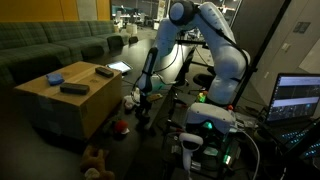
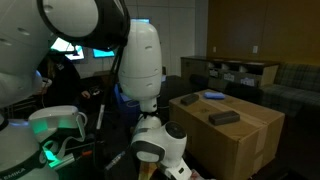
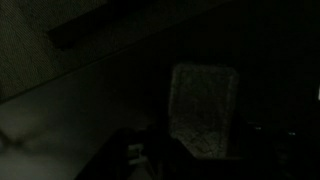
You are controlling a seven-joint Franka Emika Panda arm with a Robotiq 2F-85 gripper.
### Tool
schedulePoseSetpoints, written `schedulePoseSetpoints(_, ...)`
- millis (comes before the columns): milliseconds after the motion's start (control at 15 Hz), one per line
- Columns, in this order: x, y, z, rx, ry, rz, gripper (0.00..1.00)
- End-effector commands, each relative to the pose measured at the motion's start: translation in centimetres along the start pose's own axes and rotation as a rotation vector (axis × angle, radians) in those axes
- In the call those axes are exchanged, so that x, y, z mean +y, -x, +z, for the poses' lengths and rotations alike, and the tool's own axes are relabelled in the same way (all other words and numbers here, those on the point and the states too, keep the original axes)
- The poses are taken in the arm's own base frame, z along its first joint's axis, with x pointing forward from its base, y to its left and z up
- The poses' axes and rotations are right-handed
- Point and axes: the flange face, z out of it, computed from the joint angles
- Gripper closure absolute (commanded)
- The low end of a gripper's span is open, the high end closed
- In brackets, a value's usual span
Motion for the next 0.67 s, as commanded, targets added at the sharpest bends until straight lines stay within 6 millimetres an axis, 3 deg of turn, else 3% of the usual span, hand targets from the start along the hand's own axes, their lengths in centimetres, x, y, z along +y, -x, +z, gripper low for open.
schedulePoseSetpoints(0, -1.6, 0.9, -3.1, -0.043, 0.006, -0.061, 0.65)
schedulePoseSetpoints(267, -3.3, 1.7, -7.7, -0.109, 0.009, -0.124, 0.65)
schedulePoseSetpoints(600, -7.9, 1.9, -16.2, -0.127, 0.075, -0.225, 0.65)
